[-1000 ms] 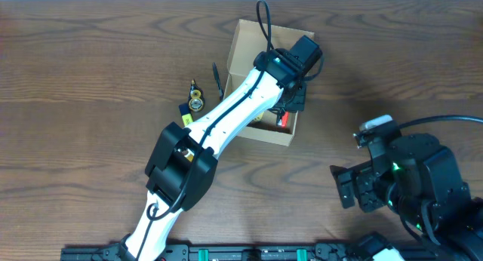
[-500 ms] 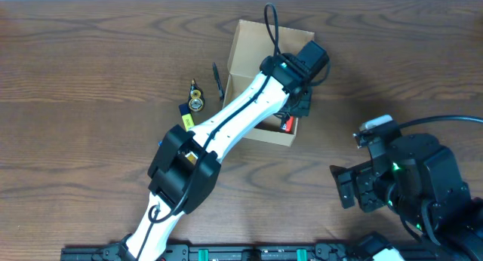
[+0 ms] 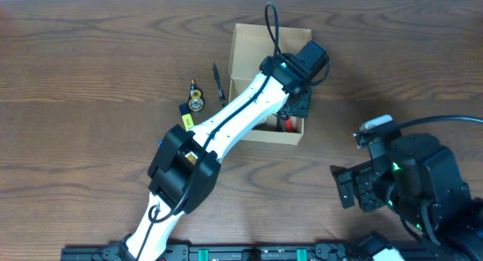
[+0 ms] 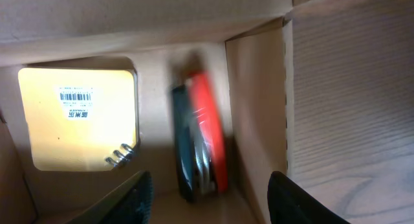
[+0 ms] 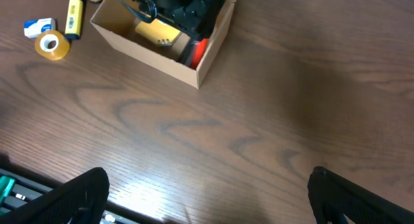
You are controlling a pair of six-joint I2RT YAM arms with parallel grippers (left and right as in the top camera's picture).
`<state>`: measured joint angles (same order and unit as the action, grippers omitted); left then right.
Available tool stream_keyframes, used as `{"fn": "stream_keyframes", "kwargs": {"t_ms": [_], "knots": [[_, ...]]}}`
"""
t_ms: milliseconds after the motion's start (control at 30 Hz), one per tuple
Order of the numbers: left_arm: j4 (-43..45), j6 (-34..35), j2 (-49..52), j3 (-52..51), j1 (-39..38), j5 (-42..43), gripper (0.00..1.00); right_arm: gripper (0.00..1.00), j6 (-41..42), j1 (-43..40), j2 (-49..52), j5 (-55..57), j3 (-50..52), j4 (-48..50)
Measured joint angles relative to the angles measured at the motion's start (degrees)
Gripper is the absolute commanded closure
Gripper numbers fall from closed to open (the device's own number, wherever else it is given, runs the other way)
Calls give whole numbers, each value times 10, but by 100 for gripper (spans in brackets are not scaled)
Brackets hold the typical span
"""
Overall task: Pack container
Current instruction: 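Lower the stapler into the box's right side and release it, then raise the left gripper out of the box and retract left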
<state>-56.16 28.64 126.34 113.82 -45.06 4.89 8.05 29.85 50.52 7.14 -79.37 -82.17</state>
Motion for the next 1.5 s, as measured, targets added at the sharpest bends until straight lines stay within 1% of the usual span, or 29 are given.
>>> {"fn": "stream_keyframes", "kwargs": {"t_ms": [167, 200, 267, 300, 333, 367, 400, 633, 800, 933, 1100, 1233, 1333, 1500], "knots": [[0, 0, 0, 0, 0, 0, 47, 1, 0, 0, 0, 0, 0, 0], [0, -1, 0, 0, 0, 0, 49, 1, 0, 0, 0, 0, 0, 0], [0, 2, 0, 0, 0, 0, 57, 1, 0, 0, 0, 0, 0, 0], [0, 1, 0, 0, 0, 0, 64, 1, 0, 0, 0, 0, 0, 0], [0, 6, 0, 0, 2, 0, 75, 1, 0, 0, 0, 0, 0, 0], [0, 10, 0, 0, 4, 0, 89, 1, 0, 0, 0, 0, 0, 0], [0, 17, 0, 0, 6, 0, 94, 1, 0, 0, 0, 0, 0, 0], [-1, 30, -18, 0, 49, -9, 94, 1, 0, 0, 0, 0, 0, 0], [-15, 40, -80, 2, 73, -73, 94, 1, 0, 0, 0, 0, 0, 0], [-67, 65, -143, 9, 85, -153, 94, 1, 0, 0, 0, 0, 0, 0], [-150, 120, -184, 16, 108, -219, 94, 1, 0, 0, 0, 0, 0, 0], [-202, 168, -183, 16, 120, -249, 94, 1, 0, 0, 0, 0, 0, 0], [-222, 192, -183, 16, 124, -263, 94, 1, 0, 0, 0, 0, 0, 0], [-253, 205, -183, 16, 143, -288, 94, 1, 0, 0, 0, 0, 0, 0]]}}
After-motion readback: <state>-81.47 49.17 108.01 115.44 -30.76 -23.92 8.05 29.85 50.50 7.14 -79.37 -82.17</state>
